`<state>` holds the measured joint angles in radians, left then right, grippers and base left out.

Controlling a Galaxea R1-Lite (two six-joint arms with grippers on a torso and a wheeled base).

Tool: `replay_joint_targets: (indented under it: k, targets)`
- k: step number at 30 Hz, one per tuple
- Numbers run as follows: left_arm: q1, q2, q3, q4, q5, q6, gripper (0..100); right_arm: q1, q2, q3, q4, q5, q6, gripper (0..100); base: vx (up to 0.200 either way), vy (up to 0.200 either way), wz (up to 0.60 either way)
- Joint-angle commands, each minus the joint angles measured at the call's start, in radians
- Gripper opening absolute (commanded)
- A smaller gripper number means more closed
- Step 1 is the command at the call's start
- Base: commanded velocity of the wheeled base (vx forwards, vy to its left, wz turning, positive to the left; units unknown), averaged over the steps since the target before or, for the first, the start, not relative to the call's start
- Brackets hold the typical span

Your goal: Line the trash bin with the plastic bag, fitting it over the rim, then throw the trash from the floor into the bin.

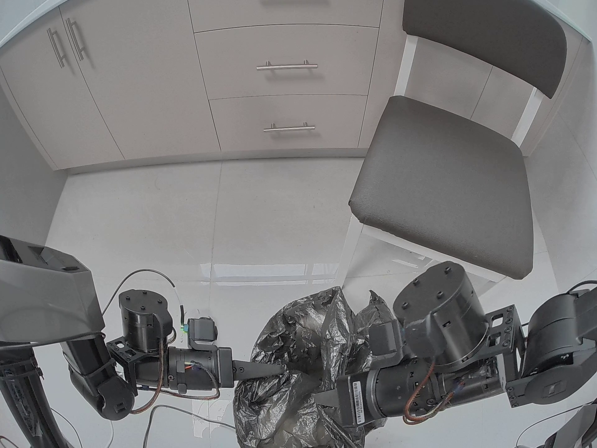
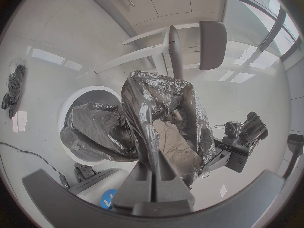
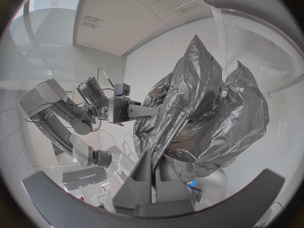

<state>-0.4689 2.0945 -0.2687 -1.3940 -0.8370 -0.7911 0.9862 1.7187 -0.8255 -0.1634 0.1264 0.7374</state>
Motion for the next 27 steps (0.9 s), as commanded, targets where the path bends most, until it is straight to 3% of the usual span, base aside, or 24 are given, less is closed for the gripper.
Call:
replay_joint_targets:
  k: [1, 7, 14, 27]
  targets:
    - [0.012, 0.038, -0.004, 0.0, 0.001, 0.004, 0, -0.007, 0.047, -0.001, -0.004, -0.001, -0.001, 0, 0.0, 0.0, 0.0]
    - [0.024, 0.065, -0.015, 0.0, 0.001, 0.007, 0, -0.026, 0.088, -0.006, -0.007, -0.033, -0.006, 0, 0.0, 0.0, 0.0]
    - [0.029, 0.084, -0.052, 0.001, 0.001, 0.009, 0, -0.055, 0.131, 0.0, -0.104, -0.042, -0.006, 0, 0.0, 0.0, 0.0]
    - [0.029, 0.127, -0.078, 0.003, 0.015, 0.009, 0, -0.09, 0.193, 0.0, -0.114, -0.044, -0.009, 0, 0.0, 0.0, 0.0]
